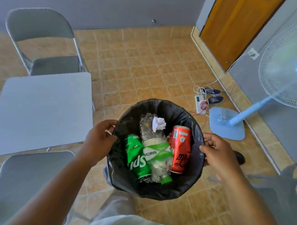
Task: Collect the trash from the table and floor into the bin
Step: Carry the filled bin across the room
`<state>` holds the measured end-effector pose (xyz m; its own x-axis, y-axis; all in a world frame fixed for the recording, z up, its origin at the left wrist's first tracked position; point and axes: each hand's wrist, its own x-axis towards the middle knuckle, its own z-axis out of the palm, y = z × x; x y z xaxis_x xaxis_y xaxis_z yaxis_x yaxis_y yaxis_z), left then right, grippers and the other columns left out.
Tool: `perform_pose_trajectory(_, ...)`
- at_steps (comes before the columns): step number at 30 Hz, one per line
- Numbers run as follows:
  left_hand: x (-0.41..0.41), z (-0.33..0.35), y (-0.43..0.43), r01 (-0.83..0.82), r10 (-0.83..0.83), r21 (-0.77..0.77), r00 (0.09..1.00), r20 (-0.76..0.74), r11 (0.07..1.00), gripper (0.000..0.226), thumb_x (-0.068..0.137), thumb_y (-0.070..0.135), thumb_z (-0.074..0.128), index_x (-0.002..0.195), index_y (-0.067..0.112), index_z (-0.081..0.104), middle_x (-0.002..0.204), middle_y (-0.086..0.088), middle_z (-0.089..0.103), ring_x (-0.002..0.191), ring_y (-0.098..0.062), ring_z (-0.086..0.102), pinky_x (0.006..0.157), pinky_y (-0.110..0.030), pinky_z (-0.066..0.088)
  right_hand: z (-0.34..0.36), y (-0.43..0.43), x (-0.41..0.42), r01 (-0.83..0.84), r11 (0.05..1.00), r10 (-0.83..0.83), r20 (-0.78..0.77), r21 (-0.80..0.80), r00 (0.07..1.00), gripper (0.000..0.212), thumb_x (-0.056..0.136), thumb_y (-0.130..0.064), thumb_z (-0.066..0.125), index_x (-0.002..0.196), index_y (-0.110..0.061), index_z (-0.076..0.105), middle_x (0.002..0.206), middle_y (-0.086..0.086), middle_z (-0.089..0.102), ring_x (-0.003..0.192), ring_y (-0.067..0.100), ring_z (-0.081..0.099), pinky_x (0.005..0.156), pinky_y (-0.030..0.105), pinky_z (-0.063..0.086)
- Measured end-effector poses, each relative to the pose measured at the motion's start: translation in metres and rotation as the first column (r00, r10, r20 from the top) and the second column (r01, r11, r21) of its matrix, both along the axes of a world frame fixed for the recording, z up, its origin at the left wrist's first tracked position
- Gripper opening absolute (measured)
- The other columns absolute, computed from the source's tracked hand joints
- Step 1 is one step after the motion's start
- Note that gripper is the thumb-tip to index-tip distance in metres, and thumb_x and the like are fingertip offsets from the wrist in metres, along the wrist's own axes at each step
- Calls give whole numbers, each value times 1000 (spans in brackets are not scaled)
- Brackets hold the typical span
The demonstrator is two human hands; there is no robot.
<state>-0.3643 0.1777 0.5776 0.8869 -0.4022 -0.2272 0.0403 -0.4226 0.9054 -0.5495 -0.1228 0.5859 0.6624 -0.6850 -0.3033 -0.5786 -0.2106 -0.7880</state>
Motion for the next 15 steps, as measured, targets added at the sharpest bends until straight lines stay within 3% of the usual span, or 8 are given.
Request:
perform_pose_trajectory(5,66,-20,10,-64,64,83,998,8,994,62,79,-2,56,91,58,60,90,5,63,63,-9,64,57,-28,52,-16,2,91,-85,994,81,-64,-65,995,28,88,-12,62,107,-32,63,75,-2,64,72,24,66,65,47,55)
perform_pose_trajectory(11,137,-42,11,-121,106,219,991,75,968,53,78,0,57,108,44,56,96,14,58,70,5,60,61,-21,44,-36,1,183,-143,987,136,-100,-74,986,31,90,-10,62,116,-26,63,81,-4,65,70,18,65,63,35,51)
perform_pose_trajectory(15,174,-57,5,-157,146,248,987,62,956,53,79,-1,58,111,41,55,96,15,57,70,-1,61,62,-24,46,-50,-6,234,-190,979,180,-115,-79,977,32,92,-9,62,121,-23,62,83,-6,61,72,9,59,61,24,44)
